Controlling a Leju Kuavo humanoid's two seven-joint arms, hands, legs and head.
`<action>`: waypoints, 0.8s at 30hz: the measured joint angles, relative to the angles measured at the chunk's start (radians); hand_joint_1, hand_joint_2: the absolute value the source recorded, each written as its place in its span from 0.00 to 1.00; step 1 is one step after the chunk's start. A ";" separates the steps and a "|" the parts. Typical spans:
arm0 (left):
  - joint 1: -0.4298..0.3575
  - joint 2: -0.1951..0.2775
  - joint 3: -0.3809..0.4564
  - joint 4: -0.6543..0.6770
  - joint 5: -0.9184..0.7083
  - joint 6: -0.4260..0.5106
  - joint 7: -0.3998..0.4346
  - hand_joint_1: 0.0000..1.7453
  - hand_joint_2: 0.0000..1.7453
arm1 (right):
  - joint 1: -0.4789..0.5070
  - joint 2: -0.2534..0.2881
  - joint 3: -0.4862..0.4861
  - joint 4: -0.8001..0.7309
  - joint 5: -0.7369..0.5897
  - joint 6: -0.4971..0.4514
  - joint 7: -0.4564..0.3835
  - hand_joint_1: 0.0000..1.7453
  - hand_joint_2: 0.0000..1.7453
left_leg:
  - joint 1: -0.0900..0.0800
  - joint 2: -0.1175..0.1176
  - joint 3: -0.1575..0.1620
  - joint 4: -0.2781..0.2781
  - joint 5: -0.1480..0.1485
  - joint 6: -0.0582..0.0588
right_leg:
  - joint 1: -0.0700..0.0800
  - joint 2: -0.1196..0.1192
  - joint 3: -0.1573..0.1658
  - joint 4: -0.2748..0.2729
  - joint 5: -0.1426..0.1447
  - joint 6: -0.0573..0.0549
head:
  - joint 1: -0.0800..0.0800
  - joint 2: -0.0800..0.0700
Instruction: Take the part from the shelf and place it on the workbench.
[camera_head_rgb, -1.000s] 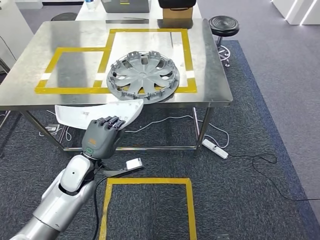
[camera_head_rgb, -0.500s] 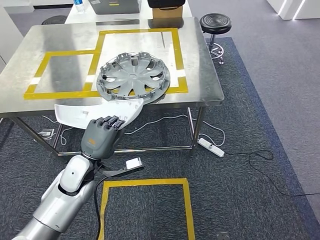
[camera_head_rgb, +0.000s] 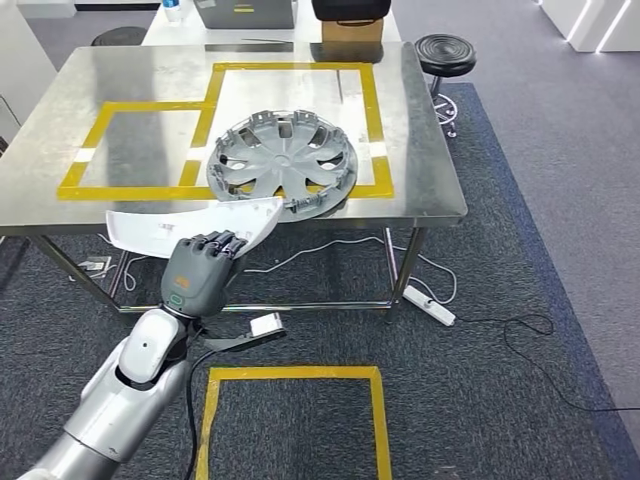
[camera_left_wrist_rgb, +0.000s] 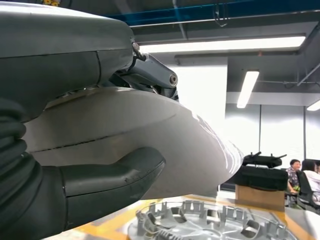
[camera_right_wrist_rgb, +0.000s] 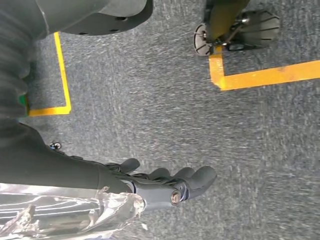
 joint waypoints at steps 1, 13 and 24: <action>0.000 0.000 0.000 0.000 0.000 0.000 0.002 1.00 1.00 | 0.000 0.000 0.000 0.000 0.000 0.000 0.000 0.00 1.00 | -0.001 0.000 0.001 0.000 -0.003 -0.005 | 0.002 0.001 0.011 -0.020 -0.002 -0.005 | -0.001 0.000; 0.009 0.003 0.003 -0.002 0.000 -0.001 0.013 1.00 1.00 | 0.003 0.001 -0.001 0.000 0.001 0.000 0.001 0.00 1.00 | 0.010 0.004 -0.140 0.172 0.009 -0.046 | -0.009 0.006 0.062 -0.036 -0.046 -0.032 | -0.013 0.000; 0.012 0.005 0.007 -0.005 0.000 -0.001 0.014 1.00 1.00 | -0.002 0.001 -0.001 0.000 0.003 0.000 -0.004 0.00 1.00 | 0.009 0.006 -0.059 0.015 0.033 0.011 | -0.005 0.000 -0.054 0.210 -0.171 0.014 | 0.000 0.000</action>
